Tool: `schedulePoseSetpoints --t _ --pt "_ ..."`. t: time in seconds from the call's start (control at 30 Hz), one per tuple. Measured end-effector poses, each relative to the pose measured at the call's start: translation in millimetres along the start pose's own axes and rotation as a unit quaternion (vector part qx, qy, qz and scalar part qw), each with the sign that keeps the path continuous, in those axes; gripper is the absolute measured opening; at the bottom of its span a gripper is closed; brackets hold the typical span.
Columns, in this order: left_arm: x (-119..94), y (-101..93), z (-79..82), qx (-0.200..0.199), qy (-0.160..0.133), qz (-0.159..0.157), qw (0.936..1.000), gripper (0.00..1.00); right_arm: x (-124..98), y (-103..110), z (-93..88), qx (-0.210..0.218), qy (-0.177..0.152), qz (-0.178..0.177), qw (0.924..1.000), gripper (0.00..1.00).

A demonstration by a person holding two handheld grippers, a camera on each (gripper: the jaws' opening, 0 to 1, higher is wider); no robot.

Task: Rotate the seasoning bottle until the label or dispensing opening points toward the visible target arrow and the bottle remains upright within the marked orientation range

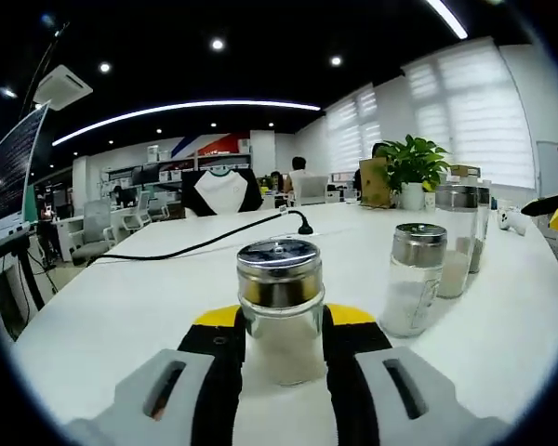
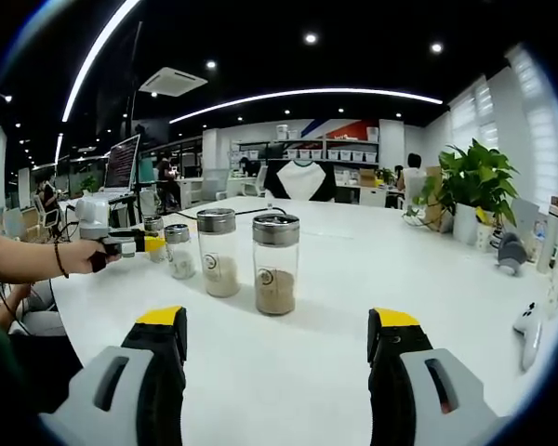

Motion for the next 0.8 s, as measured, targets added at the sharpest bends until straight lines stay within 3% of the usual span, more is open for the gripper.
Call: schedulePoseSetpoints --t 0.47,0.8 --pt "-4.6 -5.4 -1.7 -0.007 -0.003 -0.004 1.0 0.34 -5.2 -1.0 1.3 0.002 -0.006 -0.004 1.0 0.81" --pt "-4.5 -5.4 -0.6 -0.003 0.002 -0.065 0.9979 0.34 -5.5 -2.4 2.1 0.003 -0.009 -0.004 0.9999 0.81"
Point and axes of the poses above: the point that each gripper's makers call its tool centre point, and the gripper's own axes: x roughly forward along the fingers, y roughly to its left, z roughly out of its top, the point moved 4 cm from there along -x, roughly backward along the fingers, and after that the axes turned 6 degrees about -y, right-handed, at the moved point
